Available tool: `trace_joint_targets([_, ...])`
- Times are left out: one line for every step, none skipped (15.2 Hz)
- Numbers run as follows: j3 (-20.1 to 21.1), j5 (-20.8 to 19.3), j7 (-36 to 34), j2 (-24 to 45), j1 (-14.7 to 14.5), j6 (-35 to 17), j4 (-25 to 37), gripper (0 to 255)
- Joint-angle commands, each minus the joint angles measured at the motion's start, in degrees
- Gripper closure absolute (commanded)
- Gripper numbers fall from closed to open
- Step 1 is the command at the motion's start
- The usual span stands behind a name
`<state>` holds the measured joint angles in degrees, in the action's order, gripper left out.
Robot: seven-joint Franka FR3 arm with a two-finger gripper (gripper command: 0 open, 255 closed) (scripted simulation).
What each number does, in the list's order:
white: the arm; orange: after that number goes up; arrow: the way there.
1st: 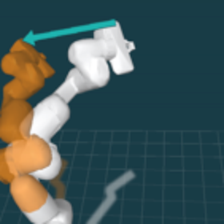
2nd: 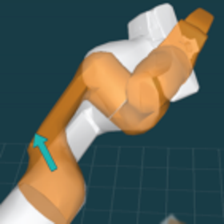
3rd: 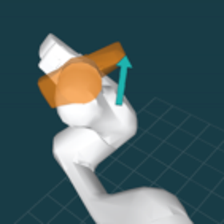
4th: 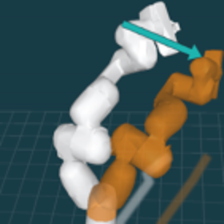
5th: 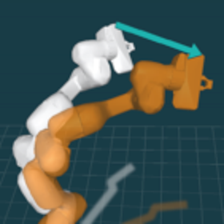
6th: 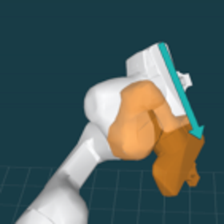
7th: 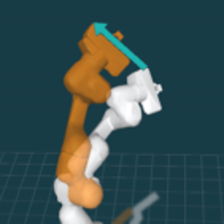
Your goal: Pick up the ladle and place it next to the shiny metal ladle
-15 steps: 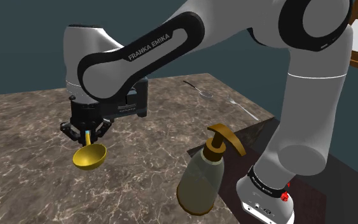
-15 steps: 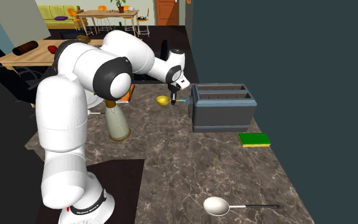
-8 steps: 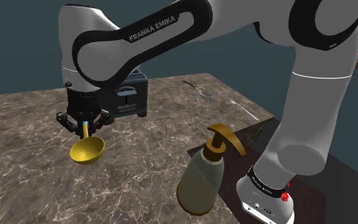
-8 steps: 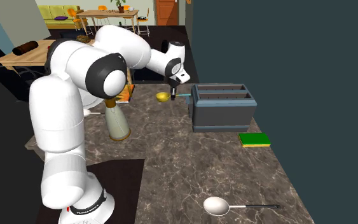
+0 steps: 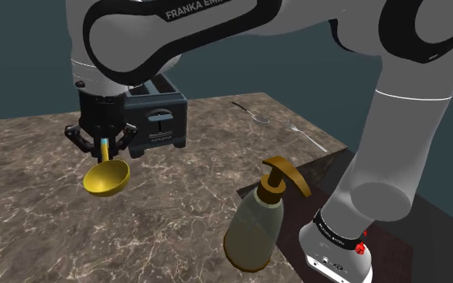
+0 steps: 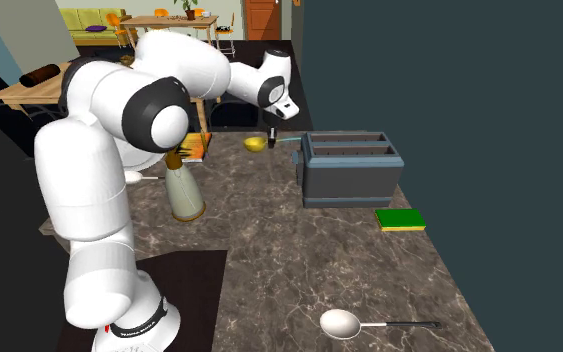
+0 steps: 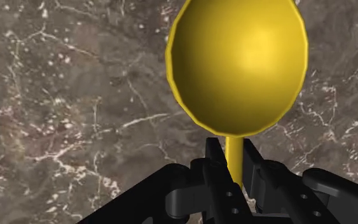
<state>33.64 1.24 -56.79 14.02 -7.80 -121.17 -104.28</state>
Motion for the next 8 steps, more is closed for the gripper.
trace_joint_targets([0.1,0.2,0.1,-0.4,0.1,1.5,1.2,255])
trace_joint_targets([0.1,0.3,0.1,-0.6,0.1,2.2,1.7,255])
trace_joint_targets([0.1,0.5,0.1,-0.8,0.2,2.9,2.2,255])
trace_joint_targets([0.2,0.5,0.1,-1.0,0.2,3.4,2.5,255])
trace_joint_targets([0.2,2.0,1.7,-3.2,1.4,2.9,-0.1,255])
trace_joint_targets([0.1,3.6,3.4,-5.5,2.6,2.5,-2.6,255])
trace_joint_targets([-0.1,5.1,5.1,-7.7,3.6,2.1,-4.9,255])
trace_joint_targets([-0.4,6.6,6.9,-9.9,4.5,1.9,-7.2,255])
